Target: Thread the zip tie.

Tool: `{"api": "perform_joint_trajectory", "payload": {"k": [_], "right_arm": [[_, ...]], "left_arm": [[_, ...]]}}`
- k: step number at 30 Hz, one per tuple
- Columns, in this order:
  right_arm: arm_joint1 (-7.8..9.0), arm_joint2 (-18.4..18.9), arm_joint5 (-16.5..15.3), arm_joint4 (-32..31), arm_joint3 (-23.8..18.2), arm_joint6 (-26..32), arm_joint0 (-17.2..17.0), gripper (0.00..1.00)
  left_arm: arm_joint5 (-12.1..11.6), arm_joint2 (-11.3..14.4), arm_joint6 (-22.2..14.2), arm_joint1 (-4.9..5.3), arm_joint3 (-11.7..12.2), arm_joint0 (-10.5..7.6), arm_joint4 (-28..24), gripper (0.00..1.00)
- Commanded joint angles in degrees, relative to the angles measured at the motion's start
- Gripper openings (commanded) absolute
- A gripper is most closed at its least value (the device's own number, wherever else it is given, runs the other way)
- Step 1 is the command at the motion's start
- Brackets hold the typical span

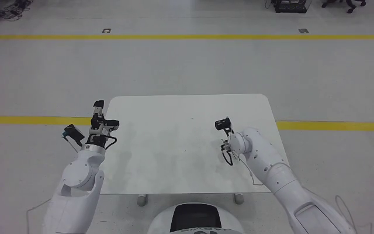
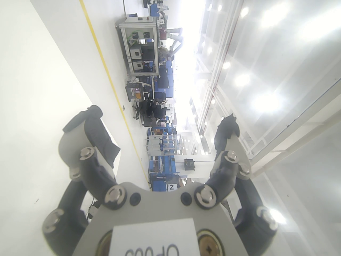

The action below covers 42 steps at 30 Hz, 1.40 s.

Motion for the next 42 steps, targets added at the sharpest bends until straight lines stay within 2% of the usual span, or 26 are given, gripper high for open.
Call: {"api": "perform_joint_trajectory", "payload": {"k": [1,19,20,21,23,27,32,42], "right_arm": [[0.0,-0.03,-0.04,-0.07,-0.02,0.0,0.01,0.0],[-0.01,0.4,-0.24,-0.36,-0.02,-1.39,-0.94,0.0],[-0.04,0.39,-0.26,-0.33,0.1,-1.4,-0.9,0.05],[-0.07,0.38,-0.29,-0.3,0.23,-1.39,-0.84,0.19],[-0.14,0.38,-0.37,-0.18,0.59,-1.43,-0.68,0.26],[-0.27,0.36,-0.59,0.13,1.22,-1.52,-0.4,0.25],[-0.42,0.19,-0.65,-0.03,1.76,-1.54,-0.14,0.18],[-0.61,-0.03,-0.46,-0.83,2.85,-1.95,-0.03,0.16]], "left_arm": [[0.0,0.0,0.0,0.0,0.0,0.0,0.0,1.0],[0.0,0.0,0.0,0.0,0.0,0.0,0.0,1.0],[0.0,0.0,0.0,0.0,0.0,0.0,0.0,1.0],[0.0,0.0,0.0,0.0,0.0,0.0,0.0,1.0],[0.0,0.0,0.0,0.0,0.0,0.0,0.0,1.0],[0.0,0.0,0.0,0.0,0.0,0.0,0.0,1.0],[0.0,0.0,0.0,0.0,0.0,0.0,0.0,1.0],[0.0,0.0,0.0,0.0,0.0,0.0,0.0,1.0]]}}
